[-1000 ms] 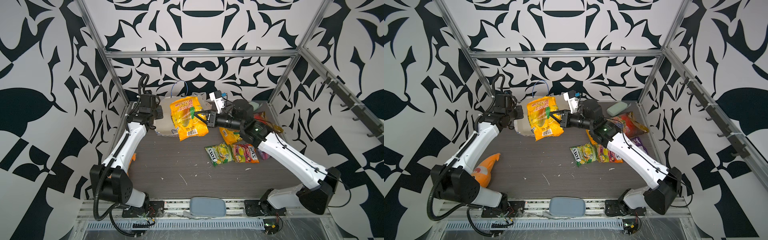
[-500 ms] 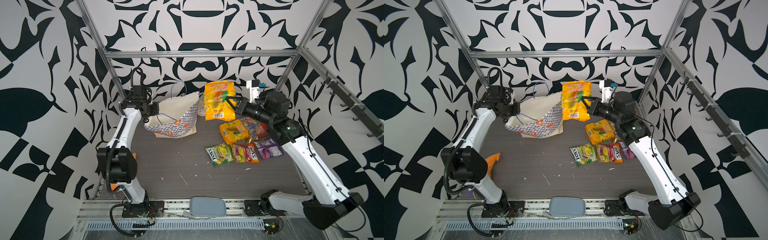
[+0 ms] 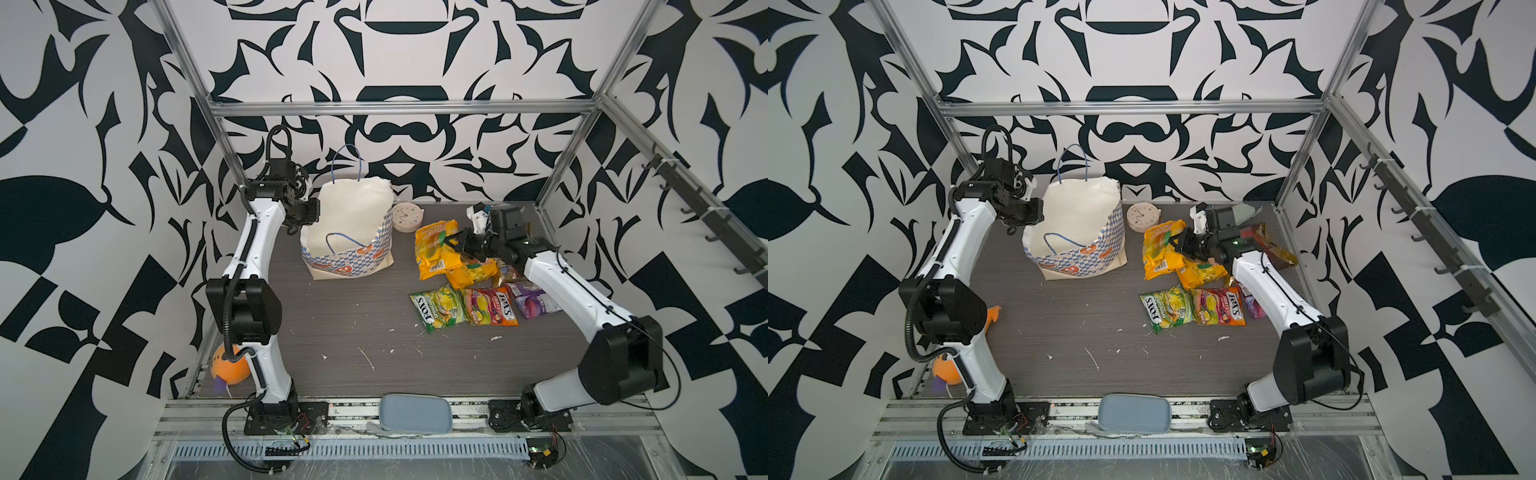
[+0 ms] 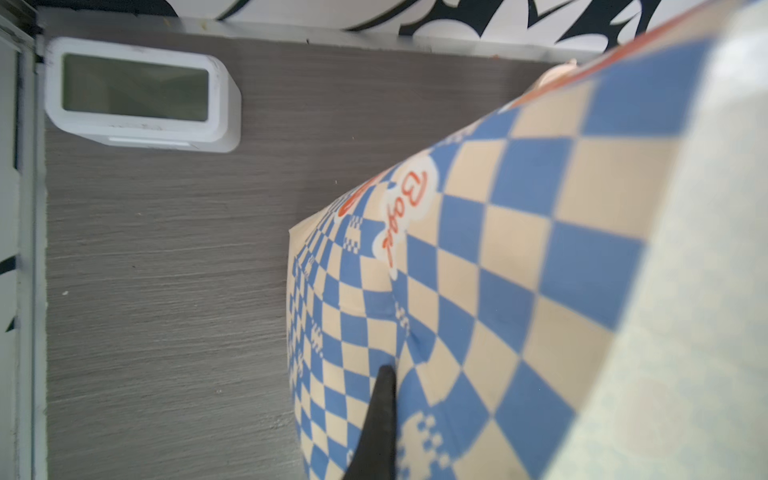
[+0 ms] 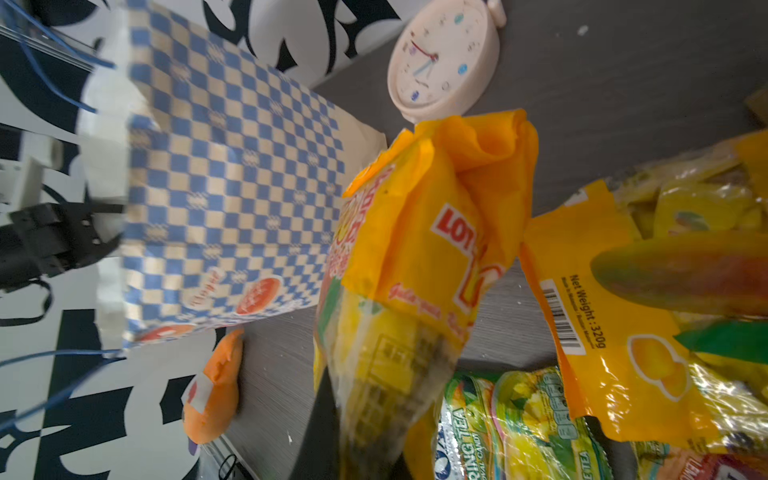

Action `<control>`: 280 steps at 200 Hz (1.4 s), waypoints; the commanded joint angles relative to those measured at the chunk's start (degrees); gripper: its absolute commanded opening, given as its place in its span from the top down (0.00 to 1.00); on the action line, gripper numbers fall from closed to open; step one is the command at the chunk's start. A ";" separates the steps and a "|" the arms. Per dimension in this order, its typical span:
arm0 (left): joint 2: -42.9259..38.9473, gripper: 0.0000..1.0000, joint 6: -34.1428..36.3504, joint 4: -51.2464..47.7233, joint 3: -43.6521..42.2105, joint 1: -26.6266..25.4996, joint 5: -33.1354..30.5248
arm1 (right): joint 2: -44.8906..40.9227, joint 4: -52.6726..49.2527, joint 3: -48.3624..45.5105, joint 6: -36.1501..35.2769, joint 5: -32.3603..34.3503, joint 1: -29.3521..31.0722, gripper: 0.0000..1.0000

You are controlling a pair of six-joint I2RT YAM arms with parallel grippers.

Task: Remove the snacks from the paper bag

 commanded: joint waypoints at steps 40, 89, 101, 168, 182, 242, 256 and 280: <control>2.92 1.00 5.80 -6.66 3.26 -1.06 3.63 | 3.78 15.28 -0.64 -3.53 6.63 4.04 1.00; 7.01 1.00 11.90 -9.26 10.34 -1.56 4.96 | 11.99 20.20 1.49 -2.40 8.58 6.51 1.00; 7.63 1.00 13.01 -9.11 11.23 -1.59 5.08 | 13.56 20.35 2.27 -1.95 9.01 6.89 1.00; 8.19 1.00 16.61 -7.58 11.19 -1.88 4.60 | 16.69 24.03 0.62 0.63 12.74 7.25 1.00; 7.44 0.83 16.33 -5.72 10.63 -1.88 3.55 | 16.48 23.79 0.25 0.72 13.62 7.25 1.00; 3.91 0.34 15.21 -0.59 10.15 -2.97 -1.00 | 14.71 17.57 1.40 -2.25 17.98 8.49 0.75; 2.55 0.27 14.44 1.38 9.43 -3.08 -2.25 | 14.63 16.15 2.02 -3.32 19.27 9.14 0.71; 0.52 0.11 13.60 3.48 9.34 -3.25 -4.21 | 14.71 15.18 2.24 -3.46 20.81 9.50 0.67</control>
